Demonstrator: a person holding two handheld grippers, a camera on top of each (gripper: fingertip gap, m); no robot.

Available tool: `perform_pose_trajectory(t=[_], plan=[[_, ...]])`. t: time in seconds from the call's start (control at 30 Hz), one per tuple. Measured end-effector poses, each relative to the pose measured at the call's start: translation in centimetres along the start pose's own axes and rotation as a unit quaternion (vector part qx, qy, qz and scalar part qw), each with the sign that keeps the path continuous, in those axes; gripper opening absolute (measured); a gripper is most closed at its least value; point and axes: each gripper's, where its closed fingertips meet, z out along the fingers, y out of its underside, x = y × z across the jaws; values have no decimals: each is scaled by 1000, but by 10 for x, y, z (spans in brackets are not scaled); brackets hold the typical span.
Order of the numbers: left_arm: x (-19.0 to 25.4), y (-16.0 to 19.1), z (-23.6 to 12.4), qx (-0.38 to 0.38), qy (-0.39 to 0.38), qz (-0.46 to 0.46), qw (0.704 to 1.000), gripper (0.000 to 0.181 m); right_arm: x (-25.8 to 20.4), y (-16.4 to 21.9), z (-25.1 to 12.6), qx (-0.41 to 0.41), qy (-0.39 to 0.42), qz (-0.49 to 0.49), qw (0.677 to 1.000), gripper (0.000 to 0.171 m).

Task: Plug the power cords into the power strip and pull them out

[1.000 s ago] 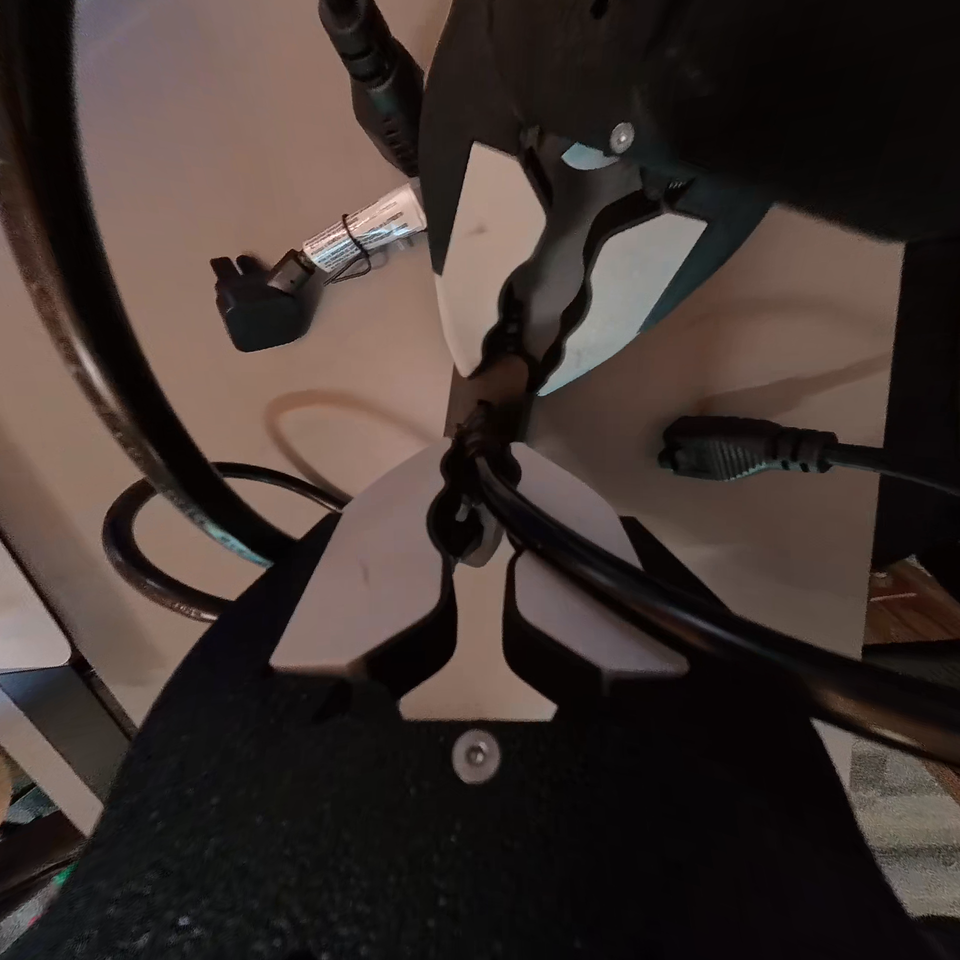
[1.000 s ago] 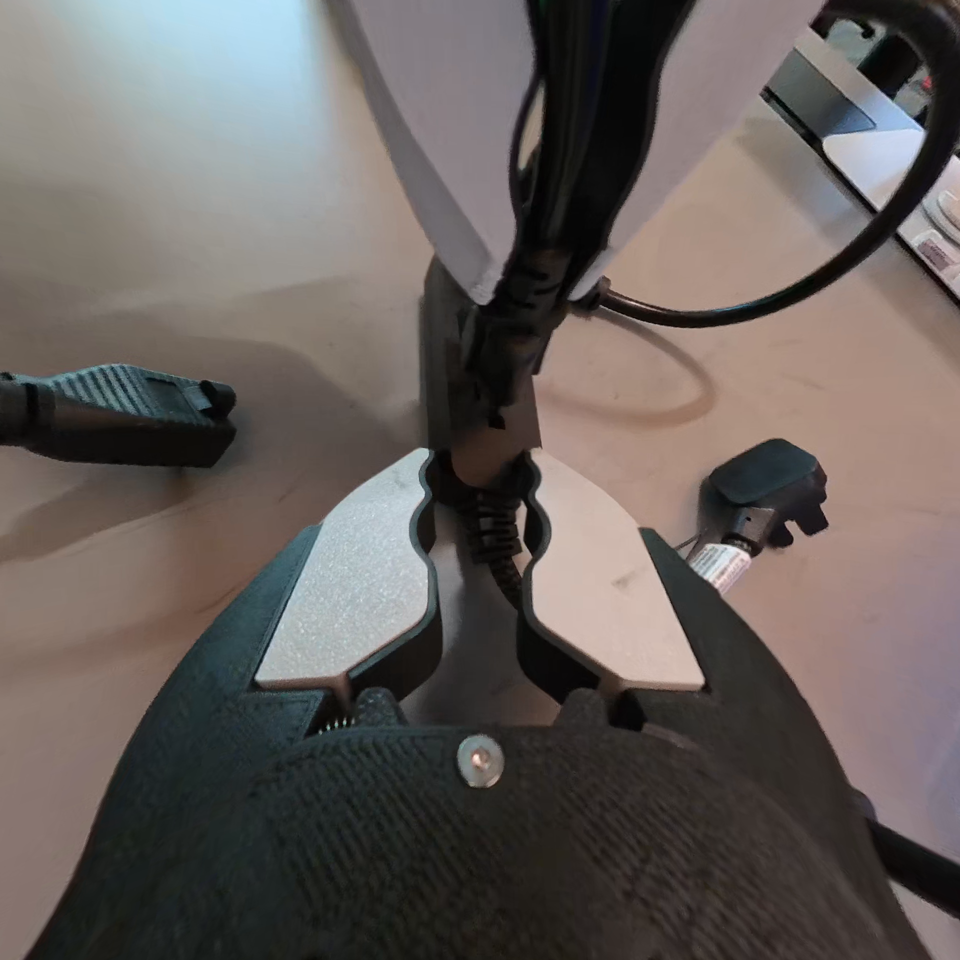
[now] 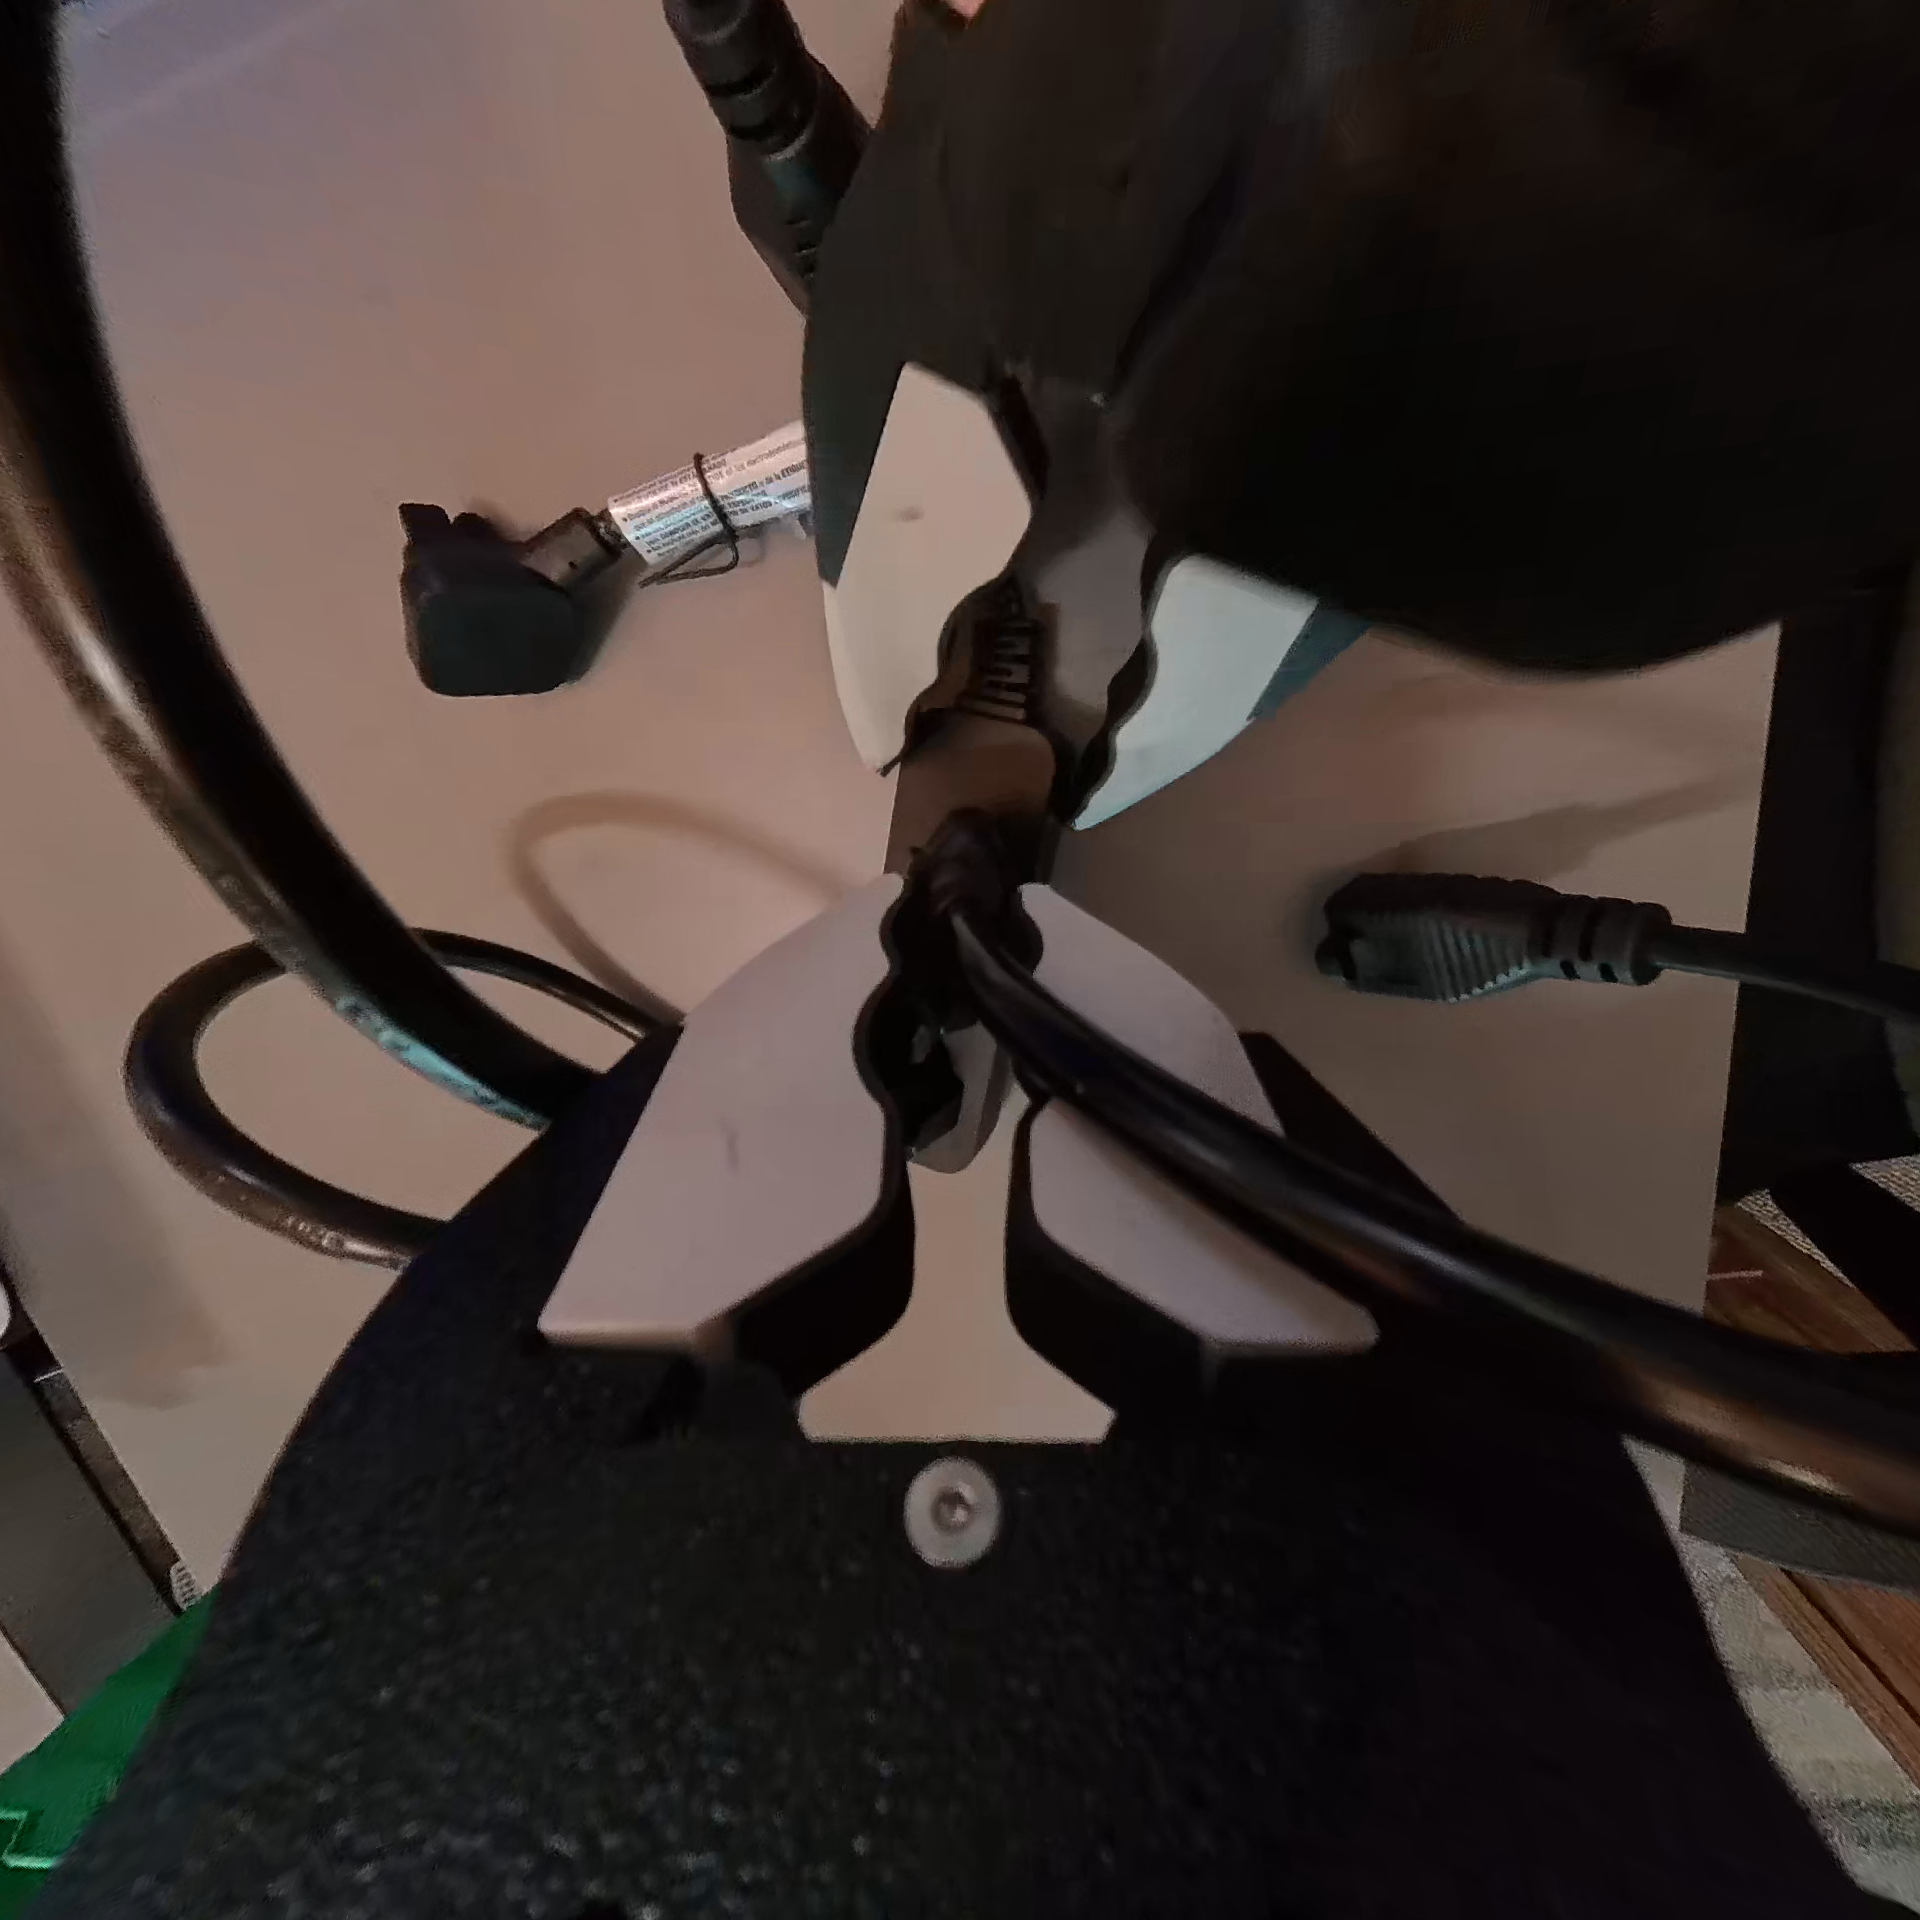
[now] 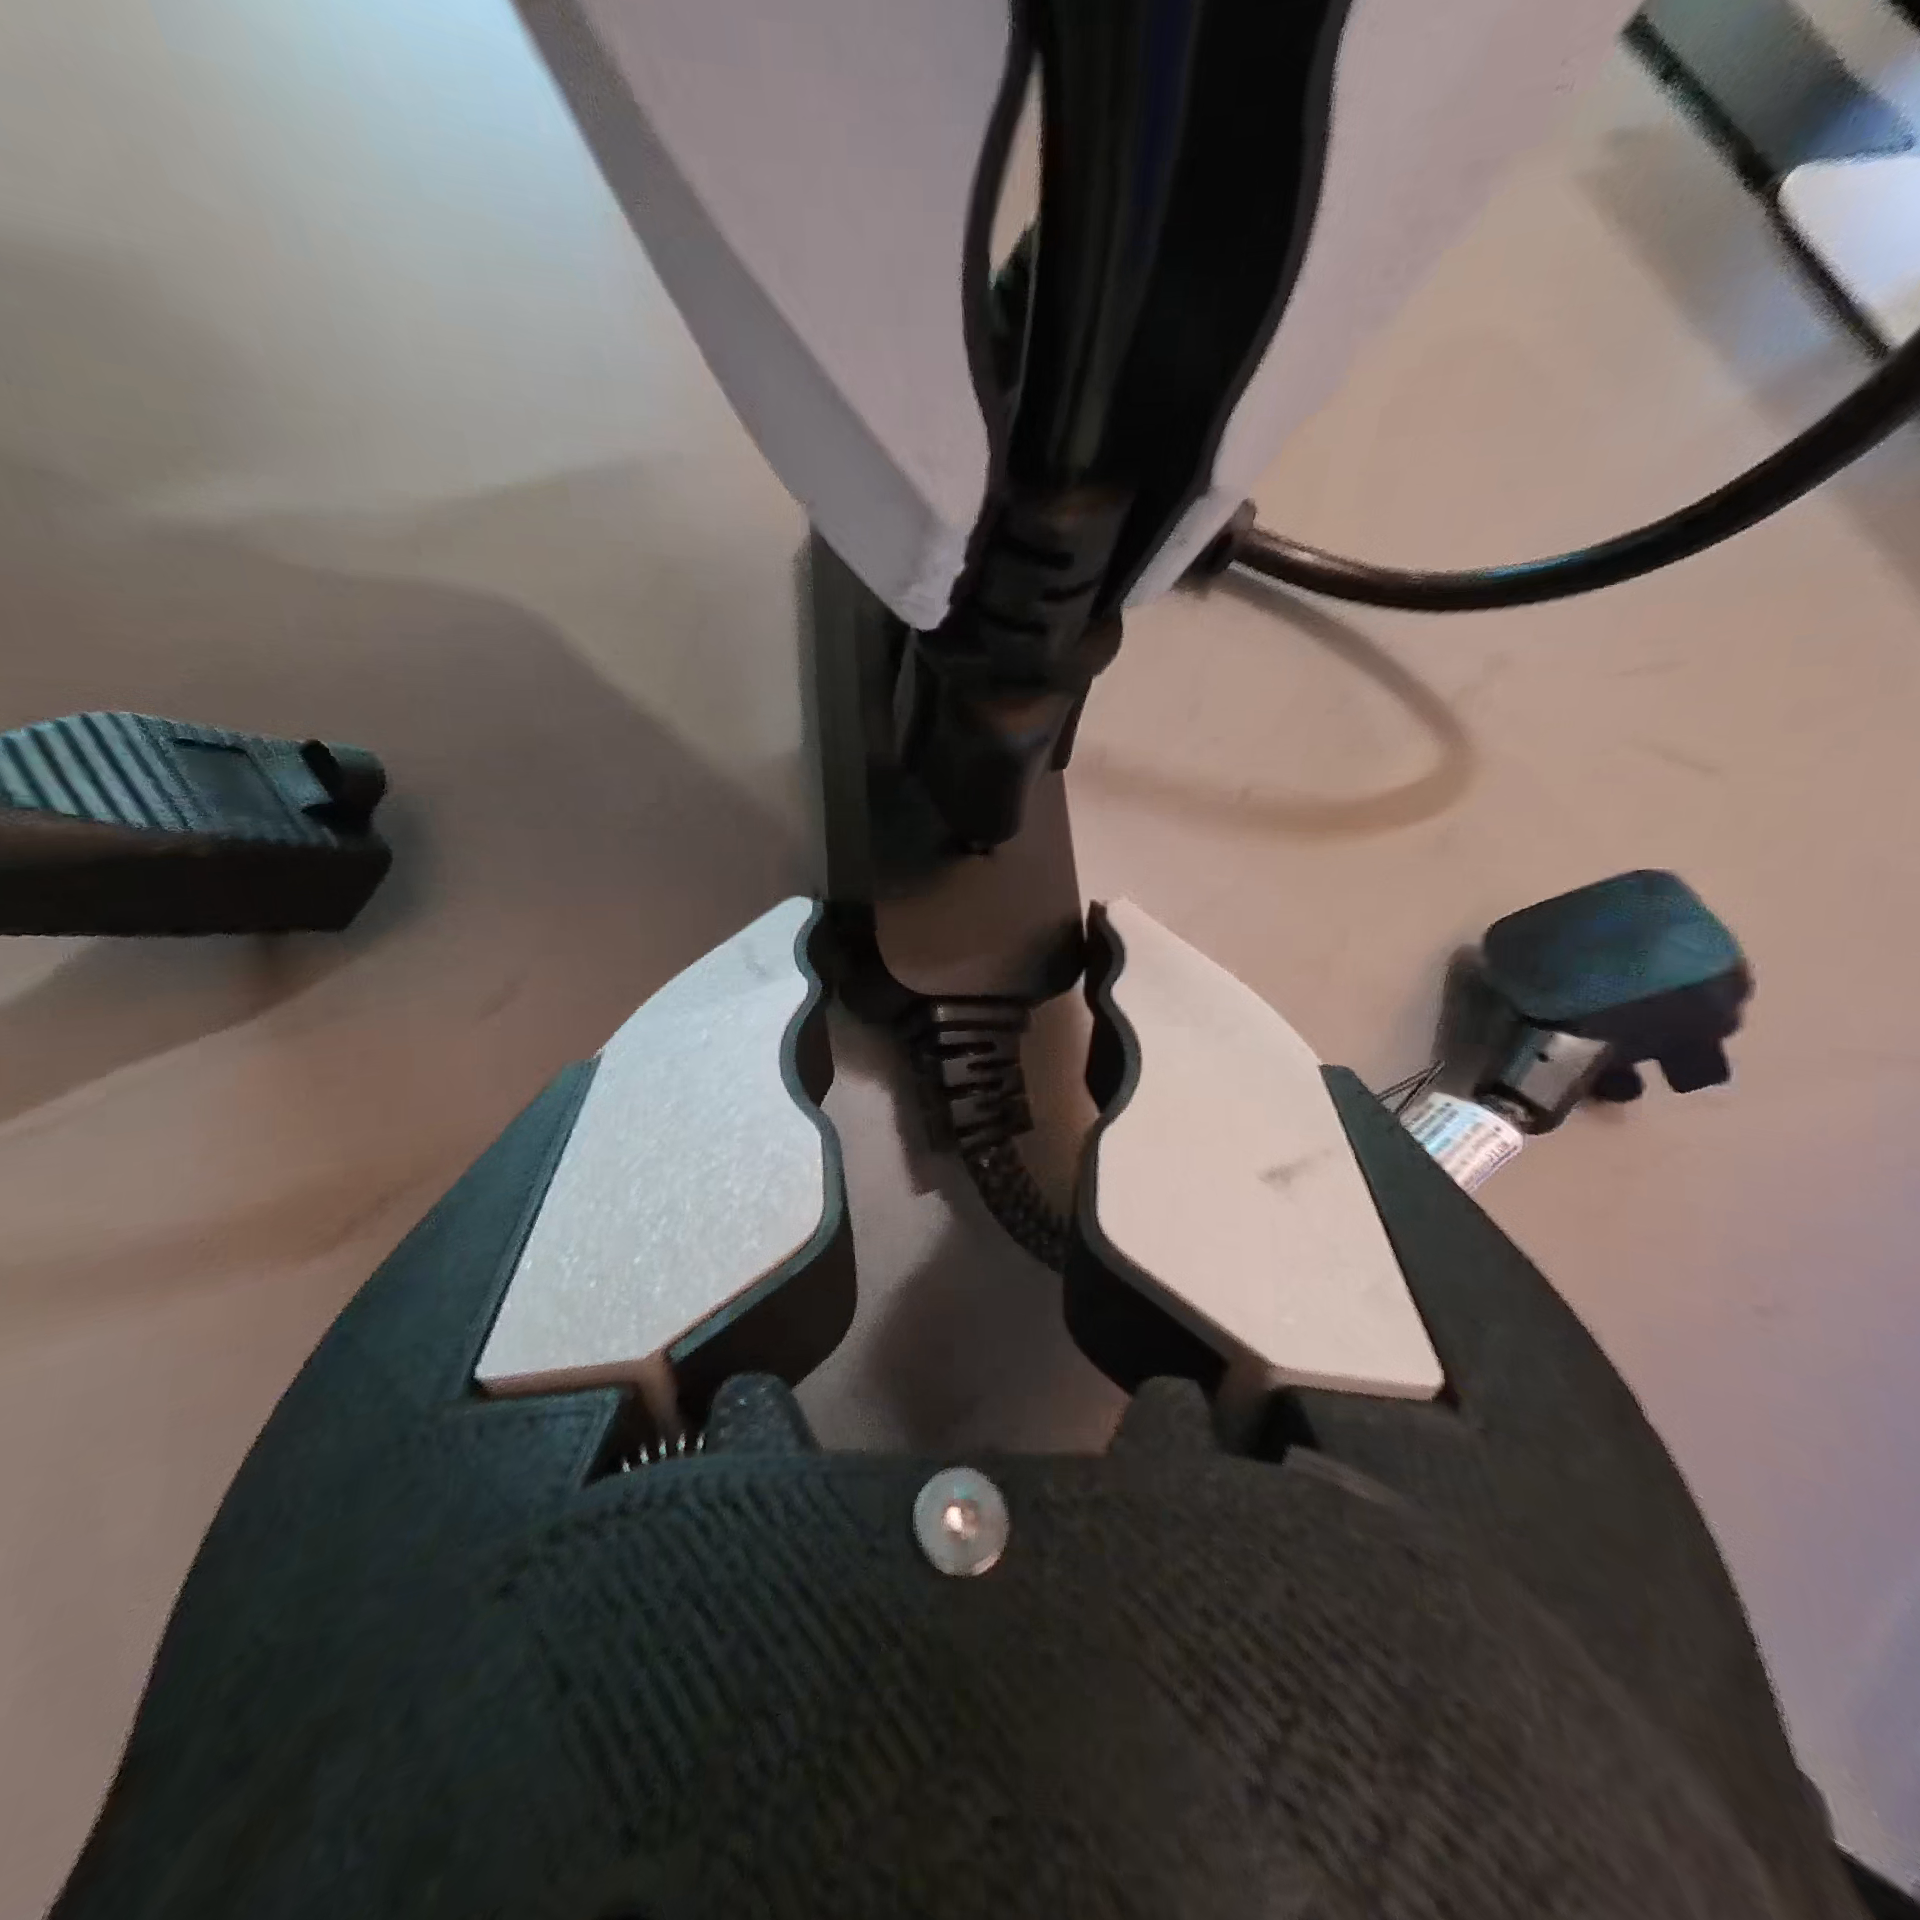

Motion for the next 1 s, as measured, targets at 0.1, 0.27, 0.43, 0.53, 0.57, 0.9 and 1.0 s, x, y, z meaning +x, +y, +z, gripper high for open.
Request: perform_pose_trajectory(t=[0.1, 0.27, 0.43, 0.53, 0.57, 0.9, 1.0], plan=[[-1, -1, 0, -17, -4, -1, 1000, 14, 0, 0, 1, -2, -9, 10, 1000, 46], [0, -2, 1, -58, -9, -30, 998, 14, -1, 1, 1, -2, -11, 8, 1000, 46], [1, -2, 3, -127, -4, -22, 992, 14, -2, 1, 0, -1, -13, 7, 1000, 45], [0, 1, 3, -112, 20, -22, 993, 15, -2, 1, 0, 0, -14, 7, 1000, 45], [0, 4, 4, -102, 24, -18, 994, 15, -2, 1, 0, 0, -13, 6, 1000, 44], [6, 7, 6, -93, -14, -17, 995, 15, -4, 0, -1, 2, -12, -1, 1000, 42], [7, 6, 5, -90, -22, -12, 996, 15, -4, 0, -1, 1, -9, 0, 1000, 42]])
